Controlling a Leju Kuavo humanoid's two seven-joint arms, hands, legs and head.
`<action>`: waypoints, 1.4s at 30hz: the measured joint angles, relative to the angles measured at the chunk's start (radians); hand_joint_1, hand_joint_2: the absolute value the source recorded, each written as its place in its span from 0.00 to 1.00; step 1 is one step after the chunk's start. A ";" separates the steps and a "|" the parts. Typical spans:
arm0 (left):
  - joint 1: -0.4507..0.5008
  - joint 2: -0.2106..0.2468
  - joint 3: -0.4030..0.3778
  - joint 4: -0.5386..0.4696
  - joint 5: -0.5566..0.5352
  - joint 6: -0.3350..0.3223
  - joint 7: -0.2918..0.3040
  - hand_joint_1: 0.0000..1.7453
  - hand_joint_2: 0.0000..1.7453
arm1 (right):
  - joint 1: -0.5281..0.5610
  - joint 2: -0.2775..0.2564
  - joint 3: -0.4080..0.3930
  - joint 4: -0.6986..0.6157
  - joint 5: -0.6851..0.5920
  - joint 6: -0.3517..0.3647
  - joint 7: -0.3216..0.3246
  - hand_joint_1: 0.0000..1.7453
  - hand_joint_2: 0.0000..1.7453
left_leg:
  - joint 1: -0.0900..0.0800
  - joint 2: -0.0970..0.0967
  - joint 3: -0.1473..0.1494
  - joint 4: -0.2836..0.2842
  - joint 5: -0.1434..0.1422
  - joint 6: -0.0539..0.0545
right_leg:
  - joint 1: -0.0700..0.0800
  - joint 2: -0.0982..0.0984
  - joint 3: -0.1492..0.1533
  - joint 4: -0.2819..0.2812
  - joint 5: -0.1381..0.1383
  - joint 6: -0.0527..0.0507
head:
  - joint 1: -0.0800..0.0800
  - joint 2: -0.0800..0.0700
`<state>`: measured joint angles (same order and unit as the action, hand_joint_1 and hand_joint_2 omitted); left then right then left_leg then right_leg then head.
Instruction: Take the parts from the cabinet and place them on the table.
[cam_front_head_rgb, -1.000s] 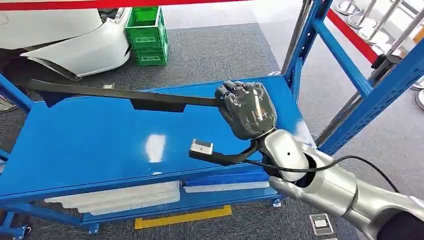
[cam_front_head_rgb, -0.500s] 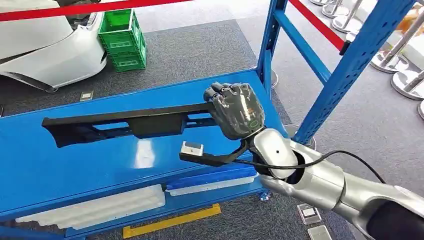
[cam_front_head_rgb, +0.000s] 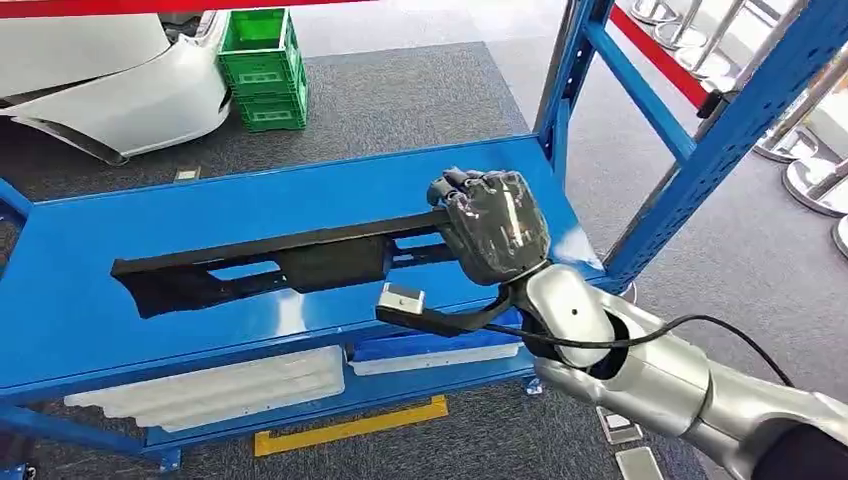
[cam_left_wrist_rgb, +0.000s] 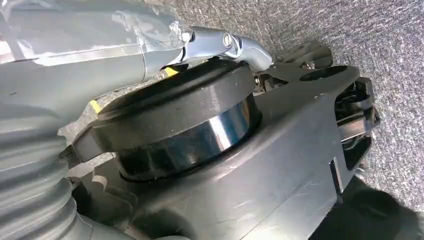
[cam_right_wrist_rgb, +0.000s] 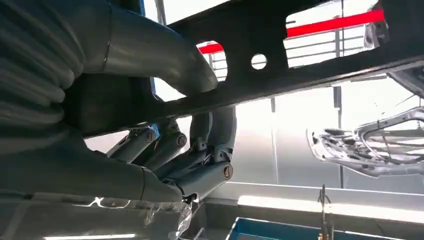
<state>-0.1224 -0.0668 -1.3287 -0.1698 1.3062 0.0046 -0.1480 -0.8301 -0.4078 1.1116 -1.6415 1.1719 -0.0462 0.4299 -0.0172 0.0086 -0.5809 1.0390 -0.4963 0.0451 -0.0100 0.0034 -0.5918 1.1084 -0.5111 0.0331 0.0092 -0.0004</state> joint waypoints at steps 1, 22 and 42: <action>0.000 -0.001 0.000 0.000 0.000 0.000 0.000 0.00 1.00 | -0.001 0.000 -0.001 0.000 0.000 0.000 0.000 1.00 1.00 | -0.002 0.001 -0.003 0.001 0.002 -0.003 | 0.006 -0.008 0.028 -0.056 -0.014 -0.013 | 0.002 0.000; 0.000 0.002 0.000 0.001 -0.001 0.004 0.009 0.00 1.00 | -0.004 -0.005 0.001 -0.019 -0.026 0.016 0.000 1.00 1.00 | 0.025 -0.016 0.021 0.010 -0.023 -0.031 | -0.021 -0.001 -0.050 -0.047 0.033 0.015 | -0.032 0.000; -0.007 0.002 0.000 0.002 -0.011 -0.010 0.003 0.00 1.00 | 0.018 -0.004 -0.012 -0.022 -0.009 0.004 -0.023 1.00 1.00 | 0.007 -0.024 -0.126 0.279 -0.122 -0.069 | 0.002 -0.052 0.051 -0.121 0.019 -0.060 | -0.008 0.000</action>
<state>-0.1295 -0.0648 -1.3287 -0.1678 1.2951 -0.0050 -0.1453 -0.8117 -0.4120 1.0994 -1.6632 1.1627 -0.0423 0.4067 -0.0100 -0.0154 -0.7068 1.3178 -0.6183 -0.0243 -0.0080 -0.0482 -0.5407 0.9870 -0.4920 -0.0273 0.0011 -0.0004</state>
